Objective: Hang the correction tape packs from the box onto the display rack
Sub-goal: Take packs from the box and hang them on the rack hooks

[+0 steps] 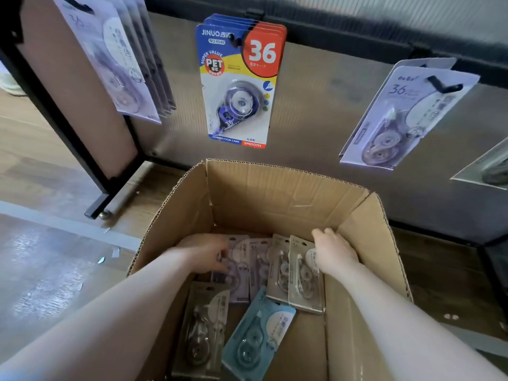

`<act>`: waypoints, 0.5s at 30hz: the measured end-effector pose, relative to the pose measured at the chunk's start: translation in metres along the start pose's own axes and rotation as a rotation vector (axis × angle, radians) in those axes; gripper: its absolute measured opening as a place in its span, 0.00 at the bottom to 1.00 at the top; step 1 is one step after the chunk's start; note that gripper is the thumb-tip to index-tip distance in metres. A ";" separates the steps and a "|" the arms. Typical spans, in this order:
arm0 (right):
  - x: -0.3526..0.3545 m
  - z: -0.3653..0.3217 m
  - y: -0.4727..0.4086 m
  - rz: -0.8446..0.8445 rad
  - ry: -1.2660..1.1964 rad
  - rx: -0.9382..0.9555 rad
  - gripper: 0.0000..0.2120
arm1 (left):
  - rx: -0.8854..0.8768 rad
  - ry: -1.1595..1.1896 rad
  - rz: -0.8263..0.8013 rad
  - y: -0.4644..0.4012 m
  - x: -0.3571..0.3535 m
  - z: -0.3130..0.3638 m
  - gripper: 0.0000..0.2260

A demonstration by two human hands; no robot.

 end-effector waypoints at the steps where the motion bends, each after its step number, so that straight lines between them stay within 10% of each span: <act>1: -0.006 0.000 -0.004 -0.017 0.003 0.004 0.16 | -0.006 0.015 -0.036 -0.001 -0.004 0.000 0.16; 15: -0.052 0.004 -0.048 -0.177 -0.069 0.031 0.20 | 0.043 -0.031 -0.342 -0.006 -0.039 0.002 0.20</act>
Point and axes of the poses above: each hand's wrist, its own y-axis away from the middle knuckle, its own x-axis out of the back of the hand, z = x × y, the point moved 1 cm from there along -y, towards the middle knuckle, and after that the axes turned 3 degrees about -x, right-handed, at the moved point
